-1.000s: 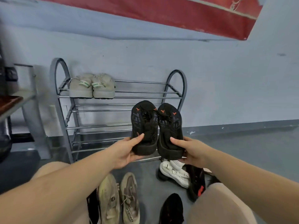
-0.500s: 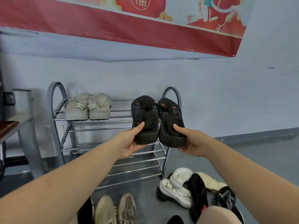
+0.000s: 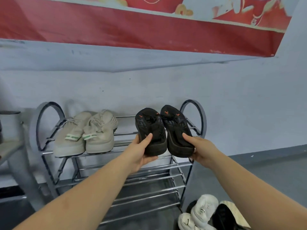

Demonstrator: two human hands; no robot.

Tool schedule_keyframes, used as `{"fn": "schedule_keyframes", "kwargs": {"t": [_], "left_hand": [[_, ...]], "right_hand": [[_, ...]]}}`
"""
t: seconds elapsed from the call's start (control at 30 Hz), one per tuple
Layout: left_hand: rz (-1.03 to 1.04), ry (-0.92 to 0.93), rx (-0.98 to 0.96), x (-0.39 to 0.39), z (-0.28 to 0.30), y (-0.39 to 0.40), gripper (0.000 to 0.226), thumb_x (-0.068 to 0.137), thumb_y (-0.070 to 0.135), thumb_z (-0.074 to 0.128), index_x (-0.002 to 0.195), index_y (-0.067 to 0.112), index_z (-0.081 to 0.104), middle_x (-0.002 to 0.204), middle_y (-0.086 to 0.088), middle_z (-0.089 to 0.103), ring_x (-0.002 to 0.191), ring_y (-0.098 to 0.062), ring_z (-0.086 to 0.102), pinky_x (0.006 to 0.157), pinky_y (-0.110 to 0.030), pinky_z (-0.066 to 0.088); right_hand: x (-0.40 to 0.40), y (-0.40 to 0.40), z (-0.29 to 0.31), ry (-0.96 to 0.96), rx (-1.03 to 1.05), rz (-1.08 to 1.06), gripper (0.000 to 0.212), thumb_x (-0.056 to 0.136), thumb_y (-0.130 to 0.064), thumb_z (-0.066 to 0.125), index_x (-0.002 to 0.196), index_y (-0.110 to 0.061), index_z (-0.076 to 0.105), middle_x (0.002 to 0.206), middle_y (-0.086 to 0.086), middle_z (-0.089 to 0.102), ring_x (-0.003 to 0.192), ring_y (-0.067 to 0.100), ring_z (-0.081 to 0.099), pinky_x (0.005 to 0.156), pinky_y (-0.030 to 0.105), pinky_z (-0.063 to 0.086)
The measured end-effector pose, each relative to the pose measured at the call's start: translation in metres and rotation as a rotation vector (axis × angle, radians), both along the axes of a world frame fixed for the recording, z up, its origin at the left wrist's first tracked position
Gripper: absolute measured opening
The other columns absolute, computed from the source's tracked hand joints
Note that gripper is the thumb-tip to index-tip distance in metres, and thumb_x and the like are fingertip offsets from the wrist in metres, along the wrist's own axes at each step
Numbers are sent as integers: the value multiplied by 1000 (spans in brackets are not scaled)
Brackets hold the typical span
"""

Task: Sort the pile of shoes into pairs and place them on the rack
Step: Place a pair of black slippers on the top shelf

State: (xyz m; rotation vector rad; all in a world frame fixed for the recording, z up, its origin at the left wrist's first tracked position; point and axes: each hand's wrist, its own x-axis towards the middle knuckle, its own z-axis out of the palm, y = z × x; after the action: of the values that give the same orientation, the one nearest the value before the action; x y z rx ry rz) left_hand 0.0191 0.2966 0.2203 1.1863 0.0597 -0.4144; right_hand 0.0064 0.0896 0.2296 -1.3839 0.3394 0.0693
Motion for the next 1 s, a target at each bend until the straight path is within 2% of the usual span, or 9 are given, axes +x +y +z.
{"fn": "schedule_keyframes", "kwargs": {"t": [0.13,0.23,0.4,0.5,0.6,0.77,0.87,1.0], "left_hand": [[-2,15,76,32,3,-6,40,93,35,53,131,28,44,118,-4,62,97,-23,65,64,-31,57],[-21,19,97,51,5,-11,42,93,37,51,134,31,40,112,-2,63,92,-23,66,62,-30,56],[-78,15,180,60,-3,-20,48,93,37,52,138,36,32,108,-3,64,84,-27,69,56,-29,59],[-70,-21,242,62,-6,-22,49,93,38,52,138,35,31,101,-3,66,76,-26,70,53,-28,58],[-89,-35,338,64,-5,-22,51,93,42,52,138,35,30,95,-3,66,71,-25,71,52,-29,58],[-143,-8,475,62,-4,-17,56,92,50,48,140,32,25,90,-11,65,57,-19,69,49,-27,57],[-139,2,509,59,-3,-16,58,91,53,47,141,33,24,90,-15,64,60,-22,69,51,-28,58],[-95,-11,532,49,3,-17,62,92,56,41,144,32,15,103,-18,61,67,-26,68,56,-32,58]], "right_hand": [[33,-2,0,-9,-46,-46,20,85,-21,70,99,-7,67,87,8,71,73,18,67,51,23,54],[55,-8,-4,-12,-94,-91,24,81,-23,74,97,-7,68,93,11,71,80,21,67,65,30,56],[74,-21,-13,-40,-202,-131,33,78,-25,76,103,-5,70,93,11,71,84,23,69,70,33,58],[75,-22,-16,-23,-217,-123,26,79,-25,76,97,-8,70,93,11,72,84,23,69,70,34,59],[76,-23,-19,-13,-233,-101,27,81,-26,74,100,-8,70,93,11,72,84,22,69,72,35,58],[73,-24,-15,-2,-283,-45,26,84,-30,70,100,-9,69,90,8,71,82,19,68,66,30,59],[69,-24,-10,-6,-375,-24,26,87,-35,66,100,-13,67,87,4,69,78,16,67,56,24,57],[59,-16,-10,-63,-529,-33,36,94,-44,51,116,-17,61,106,4,62,97,22,60,72,33,54]]}}
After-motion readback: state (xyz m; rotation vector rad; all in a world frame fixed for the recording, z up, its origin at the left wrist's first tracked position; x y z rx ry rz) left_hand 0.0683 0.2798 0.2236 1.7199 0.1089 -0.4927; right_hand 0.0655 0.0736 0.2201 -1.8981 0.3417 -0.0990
